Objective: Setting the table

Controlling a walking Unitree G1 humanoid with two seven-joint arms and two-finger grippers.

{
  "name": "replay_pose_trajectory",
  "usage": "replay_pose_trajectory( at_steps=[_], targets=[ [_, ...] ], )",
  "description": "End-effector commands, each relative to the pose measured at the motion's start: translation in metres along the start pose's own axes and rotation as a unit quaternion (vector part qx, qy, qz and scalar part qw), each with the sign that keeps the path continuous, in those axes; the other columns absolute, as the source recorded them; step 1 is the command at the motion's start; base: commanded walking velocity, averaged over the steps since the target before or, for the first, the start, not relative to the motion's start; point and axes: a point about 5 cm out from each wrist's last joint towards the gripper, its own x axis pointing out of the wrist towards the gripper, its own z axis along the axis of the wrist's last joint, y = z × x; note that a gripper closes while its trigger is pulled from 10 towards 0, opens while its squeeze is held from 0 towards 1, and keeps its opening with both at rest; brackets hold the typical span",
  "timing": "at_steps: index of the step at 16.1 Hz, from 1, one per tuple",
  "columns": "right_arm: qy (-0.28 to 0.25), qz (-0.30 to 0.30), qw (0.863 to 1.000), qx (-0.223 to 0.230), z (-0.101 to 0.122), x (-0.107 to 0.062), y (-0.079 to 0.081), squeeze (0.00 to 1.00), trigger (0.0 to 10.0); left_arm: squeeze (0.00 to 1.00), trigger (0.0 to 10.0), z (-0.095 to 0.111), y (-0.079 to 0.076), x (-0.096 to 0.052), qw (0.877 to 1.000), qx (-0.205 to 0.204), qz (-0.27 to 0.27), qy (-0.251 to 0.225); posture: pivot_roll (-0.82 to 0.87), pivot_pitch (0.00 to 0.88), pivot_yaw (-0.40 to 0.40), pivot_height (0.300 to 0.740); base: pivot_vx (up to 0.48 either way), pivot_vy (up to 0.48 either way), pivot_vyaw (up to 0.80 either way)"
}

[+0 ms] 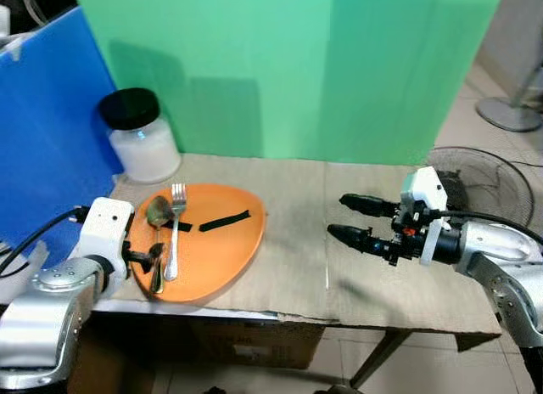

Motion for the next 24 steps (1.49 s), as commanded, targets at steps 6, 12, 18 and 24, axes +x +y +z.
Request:
replay_pose_trajectory(
  at_steps=[6,12,18,24],
  targets=[
    [0.004,0.029,1.000,-0.011,0.002,0.000,0.001,0.00,10.0,0.00,10.0,0.015,0.016,0.007,0.998,0.001,0.034,-0.045,-0.05,0.000,0.025,0.740,0.000,0.000,0.00],
    [0.011,0.037,0.999,-0.019,0.003,-0.002,0.000,0.00,10.0,0.00,10.0,0.028,-0.004,0.021,0.997,-0.043,-0.025,-0.059,-0.06,0.000,0.024,0.740,0.000,0.000,0.00],
    [0.015,0.041,0.999,-0.022,0.003,-0.002,-0.002,0.00,10.0,0.00,4.1,0.024,-0.017,0.026,0.997,-0.065,-0.039,-0.022,-0.06,0.000,0.026,0.740,0.000,0.000,0.00],
    [0.015,0.037,0.999,-0.027,0.005,-0.004,-0.005,0.00,10.0,0.00,10.0,0.040,-0.024,0.026,0.994,-0.044,-0.055,-0.078,-0.07,0.000,0.021,0.740,0.000,0.000,0.00]
  ],
)
